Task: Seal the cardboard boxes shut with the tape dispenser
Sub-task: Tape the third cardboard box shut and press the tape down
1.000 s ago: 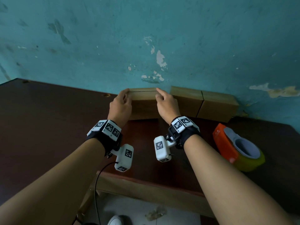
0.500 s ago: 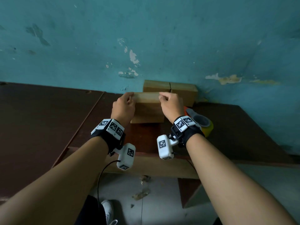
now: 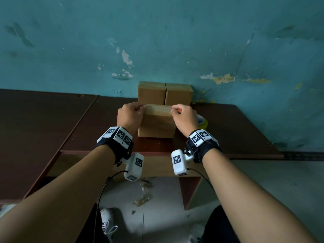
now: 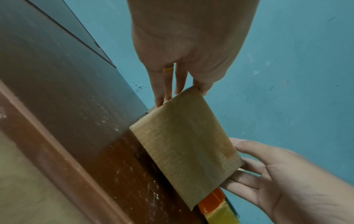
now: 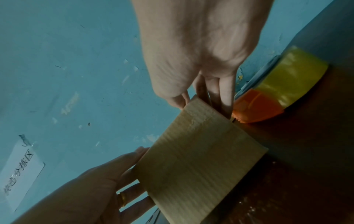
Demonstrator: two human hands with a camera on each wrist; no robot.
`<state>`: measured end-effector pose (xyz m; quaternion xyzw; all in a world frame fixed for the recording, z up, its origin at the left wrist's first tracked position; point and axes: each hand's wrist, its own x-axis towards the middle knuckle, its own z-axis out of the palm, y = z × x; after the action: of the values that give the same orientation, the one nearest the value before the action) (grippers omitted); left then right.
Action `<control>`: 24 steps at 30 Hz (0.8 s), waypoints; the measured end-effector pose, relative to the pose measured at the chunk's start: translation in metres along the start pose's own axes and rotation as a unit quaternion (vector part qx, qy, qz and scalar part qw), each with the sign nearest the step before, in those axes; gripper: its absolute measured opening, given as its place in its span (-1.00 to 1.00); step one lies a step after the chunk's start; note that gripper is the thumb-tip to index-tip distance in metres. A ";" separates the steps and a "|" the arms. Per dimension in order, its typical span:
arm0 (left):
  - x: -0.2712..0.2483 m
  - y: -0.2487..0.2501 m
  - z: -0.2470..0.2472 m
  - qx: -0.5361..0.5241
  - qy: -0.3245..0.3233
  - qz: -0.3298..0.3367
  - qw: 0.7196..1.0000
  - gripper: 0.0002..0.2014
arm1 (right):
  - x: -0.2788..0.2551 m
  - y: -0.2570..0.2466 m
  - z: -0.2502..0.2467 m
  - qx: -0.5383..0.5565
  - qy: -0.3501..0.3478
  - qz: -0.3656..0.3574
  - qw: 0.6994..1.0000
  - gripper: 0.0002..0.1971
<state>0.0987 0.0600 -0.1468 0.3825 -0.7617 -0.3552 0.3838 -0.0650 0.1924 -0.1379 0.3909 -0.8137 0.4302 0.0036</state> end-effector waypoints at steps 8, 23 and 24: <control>-0.002 -0.005 0.009 0.034 0.001 -0.027 0.999 -0.83 | -0.008 0.009 -0.008 -0.008 -0.025 0.004 1.000 -0.77; 0.006 -0.015 0.019 -0.040 0.015 -0.036 0.998 -0.88 | 0.035 0.051 -0.007 -0.176 -0.014 0.080 0.981 -0.66; 0.007 -0.015 0.019 -0.040 0.011 -0.032 0.999 -0.88 | 0.037 0.053 -0.004 -0.194 -0.033 0.086 0.977 -0.60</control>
<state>0.0839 0.0516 -0.1656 0.3952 -0.7297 -0.3931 0.3959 -0.1255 0.1889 -0.1594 0.3257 -0.9118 0.2494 0.0156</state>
